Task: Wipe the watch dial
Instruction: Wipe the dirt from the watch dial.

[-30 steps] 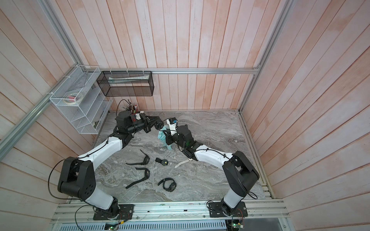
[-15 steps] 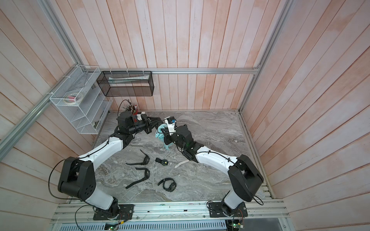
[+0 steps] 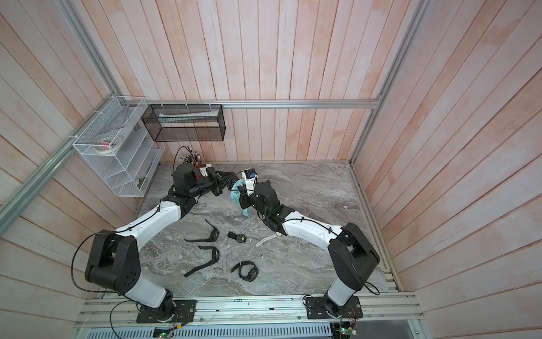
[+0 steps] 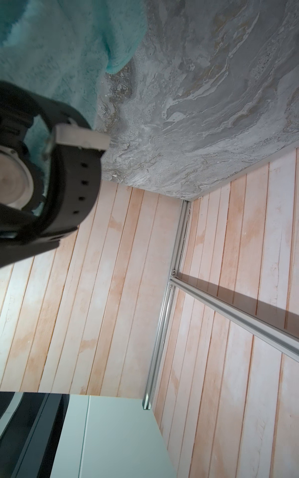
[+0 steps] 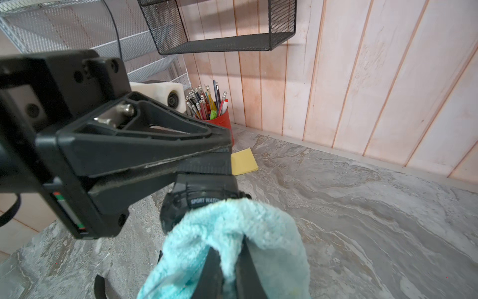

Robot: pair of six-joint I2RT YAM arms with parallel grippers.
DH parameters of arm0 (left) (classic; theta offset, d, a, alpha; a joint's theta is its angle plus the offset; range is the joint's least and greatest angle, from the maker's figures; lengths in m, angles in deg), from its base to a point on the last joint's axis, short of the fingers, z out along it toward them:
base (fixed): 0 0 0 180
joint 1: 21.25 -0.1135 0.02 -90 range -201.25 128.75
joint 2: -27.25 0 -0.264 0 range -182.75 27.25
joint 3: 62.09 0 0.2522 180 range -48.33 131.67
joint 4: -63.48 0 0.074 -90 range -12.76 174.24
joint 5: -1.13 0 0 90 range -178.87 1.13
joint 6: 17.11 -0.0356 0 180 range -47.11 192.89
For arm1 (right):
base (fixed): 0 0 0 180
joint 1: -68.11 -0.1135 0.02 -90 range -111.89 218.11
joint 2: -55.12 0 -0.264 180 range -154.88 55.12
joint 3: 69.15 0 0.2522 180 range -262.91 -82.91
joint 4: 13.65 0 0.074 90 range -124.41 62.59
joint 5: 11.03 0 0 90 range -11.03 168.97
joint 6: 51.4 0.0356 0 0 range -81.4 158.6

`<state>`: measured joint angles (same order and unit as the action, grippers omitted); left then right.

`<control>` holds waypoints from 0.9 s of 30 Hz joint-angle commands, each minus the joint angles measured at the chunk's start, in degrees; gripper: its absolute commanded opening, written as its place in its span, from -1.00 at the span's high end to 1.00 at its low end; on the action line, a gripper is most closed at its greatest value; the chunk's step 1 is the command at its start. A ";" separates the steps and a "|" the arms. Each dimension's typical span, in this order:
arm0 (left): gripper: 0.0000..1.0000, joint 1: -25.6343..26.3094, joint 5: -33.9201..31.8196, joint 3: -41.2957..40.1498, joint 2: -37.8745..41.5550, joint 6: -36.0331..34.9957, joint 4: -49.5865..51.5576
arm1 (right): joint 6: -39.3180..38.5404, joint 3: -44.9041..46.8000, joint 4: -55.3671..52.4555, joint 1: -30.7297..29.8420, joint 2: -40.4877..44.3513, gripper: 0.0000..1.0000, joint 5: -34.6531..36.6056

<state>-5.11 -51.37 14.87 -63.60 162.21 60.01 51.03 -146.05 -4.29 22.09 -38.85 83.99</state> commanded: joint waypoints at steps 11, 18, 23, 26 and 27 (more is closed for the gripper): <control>1.00 1.85 3.99 -0.92 0.24 0.32 -1.34 | -1.50 -3.67 5.53 0.95 -0.89 1.00 -4.14; 1.00 0.76 4.02 -0.66 0.38 0.11 -1.13 | -1.03 0.19 6.51 0.13 1.88 1.00 -0.94; 1.00 -0.64 4.31 -0.56 1.17 -0.28 -0.62 | 0.91 4.82 4.13 2.92 6.85 1.00 2.68; 1.00 -0.98 4.42 -0.31 1.20 -0.26 -0.52 | 0.89 7.59 3.19 3.73 9.16 1.00 3.40; 1.00 -1.02 4.48 -0.27 1.19 -0.21 -0.60 | 0.77 8.13 2.85 3.82 9.69 1.00 3.47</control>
<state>-5.74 -48.09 14.43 -63.60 162.49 59.87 51.05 -139.29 -2.00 25.19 -31.68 85.78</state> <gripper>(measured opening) 0.083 0.092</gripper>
